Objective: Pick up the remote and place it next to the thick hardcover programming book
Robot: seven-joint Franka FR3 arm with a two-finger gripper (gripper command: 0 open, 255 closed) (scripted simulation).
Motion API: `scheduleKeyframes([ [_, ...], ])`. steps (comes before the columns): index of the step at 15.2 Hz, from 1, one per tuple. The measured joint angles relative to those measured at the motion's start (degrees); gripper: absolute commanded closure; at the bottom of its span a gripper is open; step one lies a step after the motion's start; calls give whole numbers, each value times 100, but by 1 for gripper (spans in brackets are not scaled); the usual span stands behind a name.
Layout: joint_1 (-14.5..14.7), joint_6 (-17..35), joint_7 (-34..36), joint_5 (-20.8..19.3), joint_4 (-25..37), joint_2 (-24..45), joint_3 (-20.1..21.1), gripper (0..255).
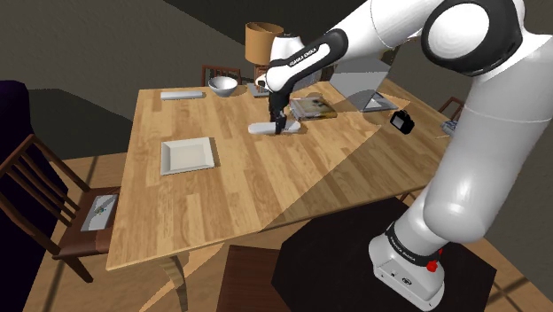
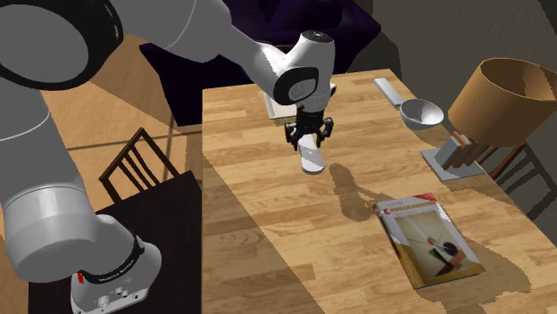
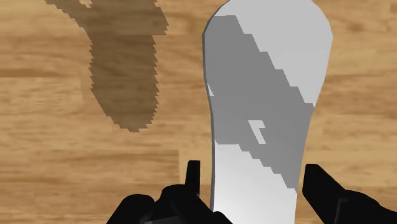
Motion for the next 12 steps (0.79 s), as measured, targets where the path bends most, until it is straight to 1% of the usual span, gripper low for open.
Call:
scheduleKeyframes([
  [5,-393,198,-649,31,-624,-433,-234,255],
  [12,-933,412,-1598,77,-1126,-731,-607,255],
])
